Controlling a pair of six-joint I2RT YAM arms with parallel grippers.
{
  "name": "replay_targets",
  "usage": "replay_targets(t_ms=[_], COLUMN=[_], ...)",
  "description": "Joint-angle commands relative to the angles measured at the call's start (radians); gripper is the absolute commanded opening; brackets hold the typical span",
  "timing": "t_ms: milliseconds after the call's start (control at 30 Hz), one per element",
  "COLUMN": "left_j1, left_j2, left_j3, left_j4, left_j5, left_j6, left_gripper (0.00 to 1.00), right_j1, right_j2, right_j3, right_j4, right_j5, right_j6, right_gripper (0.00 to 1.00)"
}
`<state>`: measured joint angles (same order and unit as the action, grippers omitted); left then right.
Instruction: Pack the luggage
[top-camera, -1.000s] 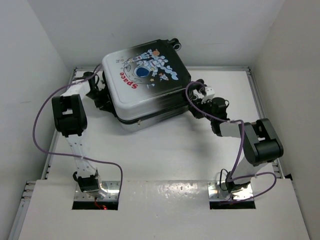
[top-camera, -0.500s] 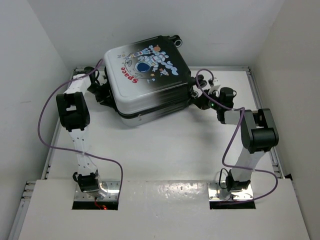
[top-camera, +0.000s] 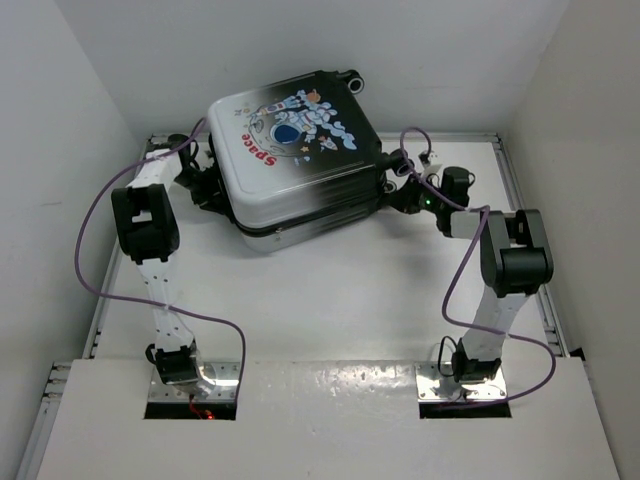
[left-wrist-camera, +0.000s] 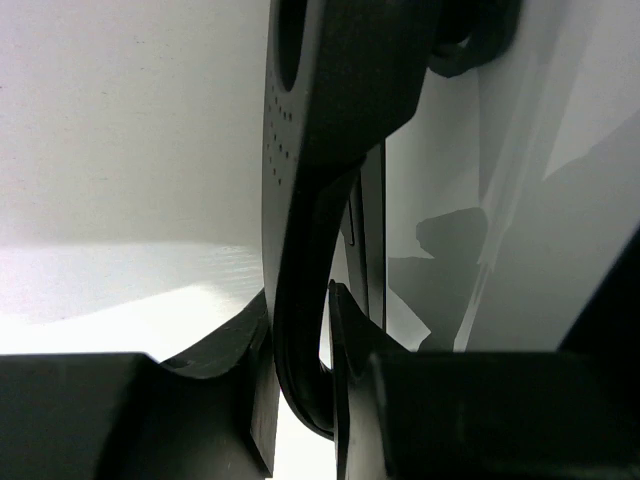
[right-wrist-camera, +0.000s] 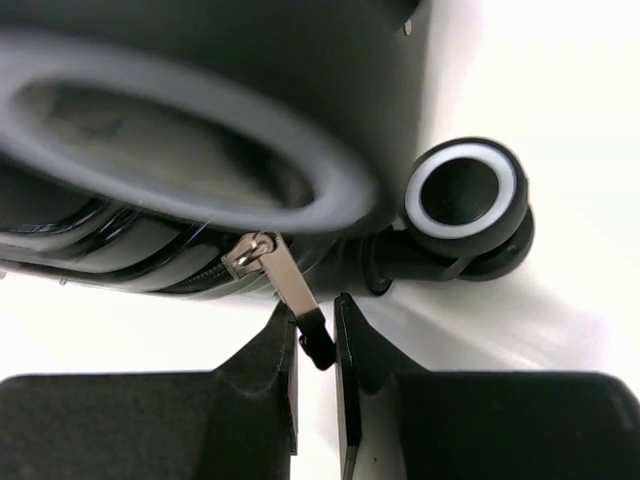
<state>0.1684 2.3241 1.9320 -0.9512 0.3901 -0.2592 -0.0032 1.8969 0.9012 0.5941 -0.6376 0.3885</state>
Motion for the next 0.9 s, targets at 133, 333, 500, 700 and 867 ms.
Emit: replay_targets(t_ms=[133,333,500,700,867], left_j1=[0.148,0.148,0.148,0.148,0.119], left_j2=[0.113,0.113,0.113,0.113,0.084], left_j3=[-0.065,-0.065,-0.074,-0.094,-0.103], left_j4=[0.180,0.180,0.180,0.180,0.180], left_j5=[-0.534,-0.545,-0.563,-0.583,-0.519], left_j6=[0.290,0.290,0.299,0.311,0.324], left_gripper=[0.00,0.00,0.00,0.00,0.00], right_j1=[-0.222,-0.236,-0.238,-0.241,-0.250], right_j2=[0.054,0.134,0.255,0.311,0.222], right_j3=[0.225,0.324,0.488,0.570,0.412], right_j4=[0.194,0.168,0.138,0.122,0.116], right_j5=[0.547,0.627,0.677,0.535,0.101], right_j6=[0.041,0.036,0.070,0.078,0.119], right_gripper=[0.00,0.00,0.00,0.00,0.16])
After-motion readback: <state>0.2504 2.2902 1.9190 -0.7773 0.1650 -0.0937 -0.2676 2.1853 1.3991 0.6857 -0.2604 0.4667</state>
